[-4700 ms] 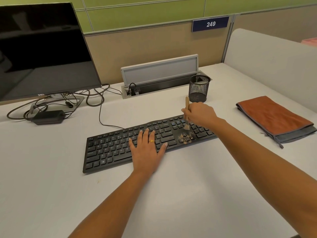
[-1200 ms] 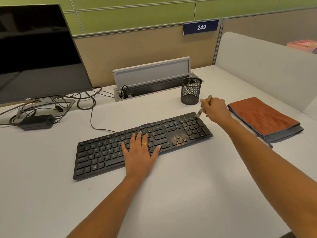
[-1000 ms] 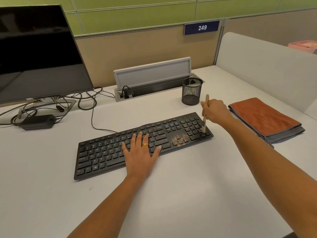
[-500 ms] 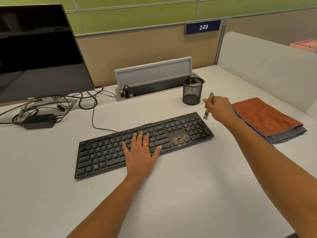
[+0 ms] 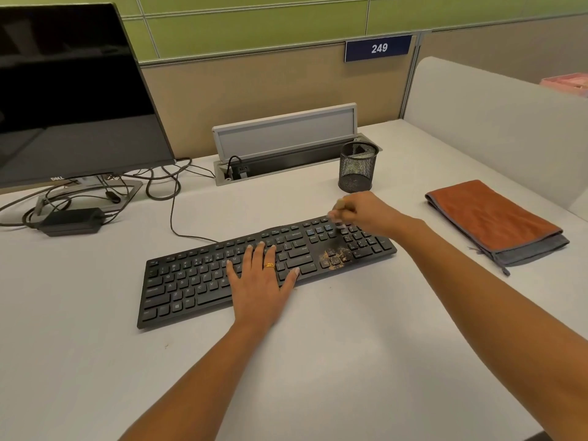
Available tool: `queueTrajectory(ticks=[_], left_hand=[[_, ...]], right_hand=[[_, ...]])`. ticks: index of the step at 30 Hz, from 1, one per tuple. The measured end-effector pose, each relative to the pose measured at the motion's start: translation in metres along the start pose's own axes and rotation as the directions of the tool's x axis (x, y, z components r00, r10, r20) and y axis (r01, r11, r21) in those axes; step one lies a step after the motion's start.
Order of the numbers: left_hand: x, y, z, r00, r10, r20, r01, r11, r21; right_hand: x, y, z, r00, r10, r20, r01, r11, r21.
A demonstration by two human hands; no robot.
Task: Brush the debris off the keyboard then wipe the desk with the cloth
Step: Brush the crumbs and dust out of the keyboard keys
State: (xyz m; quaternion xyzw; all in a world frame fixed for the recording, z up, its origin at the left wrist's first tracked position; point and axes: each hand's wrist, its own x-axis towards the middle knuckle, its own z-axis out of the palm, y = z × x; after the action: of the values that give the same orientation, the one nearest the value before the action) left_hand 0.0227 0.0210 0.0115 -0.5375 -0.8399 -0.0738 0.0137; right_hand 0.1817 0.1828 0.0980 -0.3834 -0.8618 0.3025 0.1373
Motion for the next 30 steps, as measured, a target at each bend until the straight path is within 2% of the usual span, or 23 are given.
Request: queueTrajectory(ticks=[3,6,10,14,18,22,25,30], left_hand=[[0.001,0.0,0.0,1.0,-0.001,0.002,0.001,1.0,0.012],[0.001,0.0,0.001,1.0,0.003,-0.001,-0.003,1.0,0.012],[0.001,-0.001,0.002,1.0,0.004,-0.008,-0.004,1.0,0.007],[0.0,-0.002,0.001,1.0,0.002,-0.006,-0.002,1.0,0.007],[0.0,-0.001,0.001,1.0,0.004,-0.004,-0.004,1.0,0.007],[0.0,-0.001,0.001,1.0,0.006,-0.004,-0.006,1.0,-0.002],[0.001,-0.001,0.001,1.0,0.005,-0.004,-0.005,1.0,-0.01],[0.0,-0.001,0.001,1.0,0.006,-0.013,-0.006,1.0,-0.01]], right_hand=[[0.0,-0.002,0.001,1.0,0.02,-0.008,-0.019,0.984,0.179],[0.0,0.009,-0.009,0.983,0.144,-0.111,-0.103,0.942,0.319],[-0.003,0.031,-0.03,0.902,0.36,-0.238,-0.236,0.873,0.427],[-0.009,0.036,-0.037,0.832,0.476,-0.286,-0.281,0.805,0.522],[-0.015,0.03,-0.025,0.786,0.5,-0.364,-0.314,0.83,0.462],[-0.021,0.023,-0.01,0.793,0.428,-0.434,-0.384,0.904,0.189],[-0.023,0.015,-0.003,0.817,0.366,-0.445,-0.368,0.926,0.086],[-0.021,0.0,0.013,0.874,0.318,-0.368,-0.316,0.946,0.066]])
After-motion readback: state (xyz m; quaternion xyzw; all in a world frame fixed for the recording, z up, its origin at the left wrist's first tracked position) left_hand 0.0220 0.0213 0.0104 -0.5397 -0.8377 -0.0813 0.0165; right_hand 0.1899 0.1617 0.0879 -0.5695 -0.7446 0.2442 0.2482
